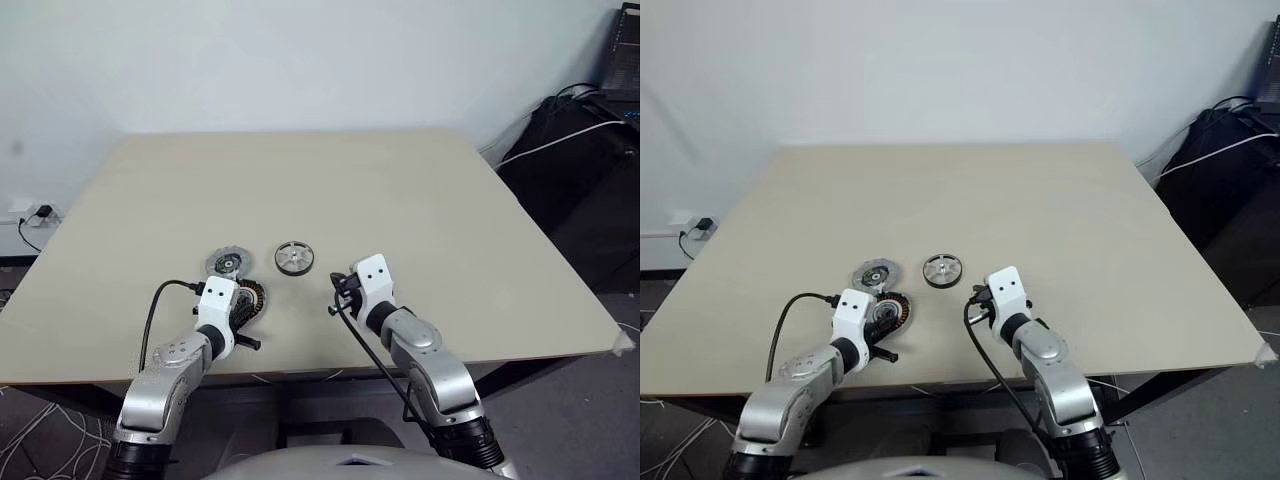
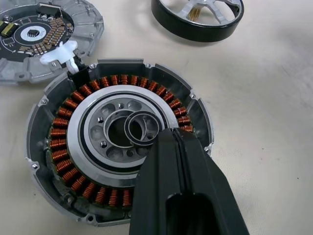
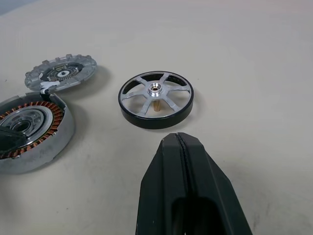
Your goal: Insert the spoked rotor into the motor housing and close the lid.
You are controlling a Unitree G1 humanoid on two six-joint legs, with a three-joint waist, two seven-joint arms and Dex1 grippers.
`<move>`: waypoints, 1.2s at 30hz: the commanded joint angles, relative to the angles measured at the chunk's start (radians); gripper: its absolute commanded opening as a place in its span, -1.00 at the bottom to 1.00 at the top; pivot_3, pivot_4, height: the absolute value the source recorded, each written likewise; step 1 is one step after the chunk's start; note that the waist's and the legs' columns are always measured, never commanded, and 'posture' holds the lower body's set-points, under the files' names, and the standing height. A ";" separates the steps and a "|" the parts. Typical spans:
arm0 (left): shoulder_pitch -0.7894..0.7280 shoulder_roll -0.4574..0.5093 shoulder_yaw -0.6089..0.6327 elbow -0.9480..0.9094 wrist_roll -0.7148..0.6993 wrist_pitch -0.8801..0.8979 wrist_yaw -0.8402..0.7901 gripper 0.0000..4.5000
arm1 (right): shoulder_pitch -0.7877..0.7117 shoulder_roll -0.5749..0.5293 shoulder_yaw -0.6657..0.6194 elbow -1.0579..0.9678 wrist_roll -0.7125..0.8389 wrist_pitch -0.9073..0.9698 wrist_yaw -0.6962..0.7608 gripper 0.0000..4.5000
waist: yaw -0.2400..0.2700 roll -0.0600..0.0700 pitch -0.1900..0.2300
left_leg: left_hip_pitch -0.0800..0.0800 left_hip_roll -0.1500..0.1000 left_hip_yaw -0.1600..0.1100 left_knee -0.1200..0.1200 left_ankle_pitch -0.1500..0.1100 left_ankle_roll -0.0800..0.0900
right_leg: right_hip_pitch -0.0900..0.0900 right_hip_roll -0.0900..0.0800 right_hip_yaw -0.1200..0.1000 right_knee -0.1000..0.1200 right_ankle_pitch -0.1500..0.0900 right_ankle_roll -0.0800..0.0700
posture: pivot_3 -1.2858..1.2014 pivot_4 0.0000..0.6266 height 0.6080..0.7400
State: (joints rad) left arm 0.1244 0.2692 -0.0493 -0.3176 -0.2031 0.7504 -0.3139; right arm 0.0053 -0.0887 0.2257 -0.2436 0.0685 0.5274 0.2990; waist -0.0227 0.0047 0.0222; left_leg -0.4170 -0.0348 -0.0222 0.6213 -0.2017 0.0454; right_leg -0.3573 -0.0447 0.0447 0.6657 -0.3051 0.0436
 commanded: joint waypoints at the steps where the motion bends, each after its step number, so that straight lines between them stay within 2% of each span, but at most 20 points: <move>1: -0.025 0.002 0.013 -0.030 0.003 -0.014 0.014 -0.99 | -0.021 0.005 -0.014 -0.024 0.012 -0.021 -0.007 -1.00 | 0.000 0.000 0.000 | 0.000 0.000 0.000 0.000 0.000 0.000 | 0.000 0.000 0.000 0.000 0.000 0.000 | 0.03 -1.00 1.00; 16: -0.006 -0.022 0.031 -0.058 -0.016 -0.040 0.030 -0.99 | -0.025 0.004 -0.012 -0.017 0.014 -0.022 -0.006 -1.00 | 0.000 0.000 0.000 | 0.000 0.000 0.000 0.000 0.000 0.000 | 0.000 0.000 0.000 0.000 0.000 0.000 | 0.03 -1.00 1.00; 25: 0.009 -0.089 0.046 -0.082 -0.051 -0.263 0.002 -0.99 | -0.025 -0.002 -0.009 -0.017 0.015 -0.021 -0.003 -1.00 | 0.003 0.000 0.000 | 0.000 0.000 0.000 0.000 0.000 0.000 | 0.000 -0.001 0.000 0.000 0.000 0.000 | 0.03 -1.00 1.00; 32: 0.002 -0.114 0.068 -0.019 0.032 -0.253 0.145 -0.99 | -0.030 -0.006 -0.007 -0.013 0.016 -0.020 -0.001 -1.00 | 0.004 0.000 0.000 | 0.000 0.000 0.000 0.000 0.000 0.000 | 0.000 0.000 0.000 0.000 0.000 0.000 | 0.03 -1.00 1.00; 36: 0.007 -0.114 0.058 -0.002 0.051 -0.216 0.173 -0.99 | -0.030 -0.005 -0.006 -0.013 0.017 -0.020 -0.002 -1.00 | 0.006 -0.001 0.000 | 0.000 0.000 0.000 0.000 0.000 0.000 | 0.000 0.000 0.000 0.000 0.000 0.001 | 0.03 -1.00 1.00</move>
State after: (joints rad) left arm 0.1417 0.1592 0.0102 -0.3095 -0.1581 0.5261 -0.1508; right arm -0.0062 -0.0973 0.2265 -0.2400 0.0790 0.5269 0.2999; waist -0.0164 0.0036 0.0222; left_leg -0.4171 -0.0351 -0.0219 0.6217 -0.2016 0.0455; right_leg -0.3570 -0.0445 0.0447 0.6655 -0.3048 0.0441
